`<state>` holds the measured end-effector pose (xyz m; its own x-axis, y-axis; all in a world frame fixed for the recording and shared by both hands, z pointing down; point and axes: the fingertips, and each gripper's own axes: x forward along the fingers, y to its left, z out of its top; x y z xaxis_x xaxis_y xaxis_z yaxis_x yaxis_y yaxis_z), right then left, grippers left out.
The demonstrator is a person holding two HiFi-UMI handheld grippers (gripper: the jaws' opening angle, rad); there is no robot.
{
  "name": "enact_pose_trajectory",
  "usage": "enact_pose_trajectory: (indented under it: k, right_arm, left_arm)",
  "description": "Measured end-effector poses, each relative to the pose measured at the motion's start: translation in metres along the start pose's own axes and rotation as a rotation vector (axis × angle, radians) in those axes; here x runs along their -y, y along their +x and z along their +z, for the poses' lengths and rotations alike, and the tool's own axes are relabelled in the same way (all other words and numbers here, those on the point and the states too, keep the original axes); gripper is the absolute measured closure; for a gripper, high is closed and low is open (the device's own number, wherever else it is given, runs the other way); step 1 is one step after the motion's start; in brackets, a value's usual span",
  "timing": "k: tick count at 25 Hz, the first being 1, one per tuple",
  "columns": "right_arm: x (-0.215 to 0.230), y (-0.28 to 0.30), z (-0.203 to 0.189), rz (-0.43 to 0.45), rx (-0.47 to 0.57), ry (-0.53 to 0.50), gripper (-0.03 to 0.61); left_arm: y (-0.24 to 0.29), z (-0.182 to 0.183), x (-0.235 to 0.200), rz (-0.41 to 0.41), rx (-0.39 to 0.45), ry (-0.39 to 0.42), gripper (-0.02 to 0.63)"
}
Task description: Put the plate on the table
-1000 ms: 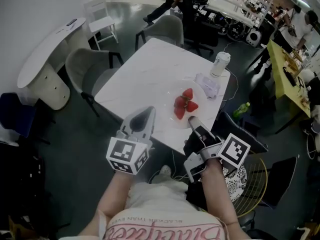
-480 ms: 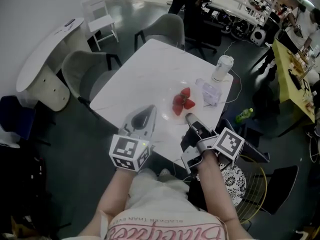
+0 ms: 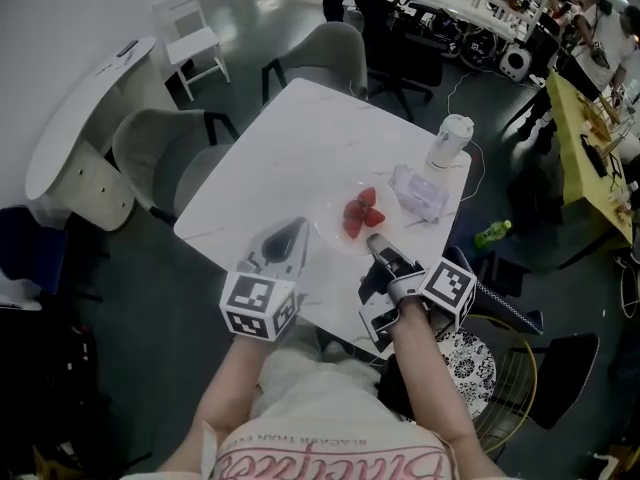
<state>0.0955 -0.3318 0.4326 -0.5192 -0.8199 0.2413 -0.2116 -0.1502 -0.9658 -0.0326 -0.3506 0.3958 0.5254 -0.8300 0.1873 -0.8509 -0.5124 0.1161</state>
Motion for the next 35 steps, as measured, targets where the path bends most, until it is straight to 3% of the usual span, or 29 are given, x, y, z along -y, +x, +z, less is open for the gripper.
enact_pose_trajectory:
  k: [25,32,35]
  right_arm:
    - [0.107,0.159,0.020,-0.204,-0.069,-0.043,0.569]
    - [0.147,0.178,0.019,-0.321,-0.088,-0.033,0.568]
    - [0.158,0.184,0.021,-0.373,-0.093,-0.075,0.569]
  left_arm:
    - [0.105,-0.069,-0.083,-0.057,-0.175,-0.084,0.609]
    - [0.115,-0.091,-0.103,-0.041,-0.220,-0.151,0.609]
    - [0.120,-0.096,-0.111,-0.043,-0.227,-0.178,0.609]
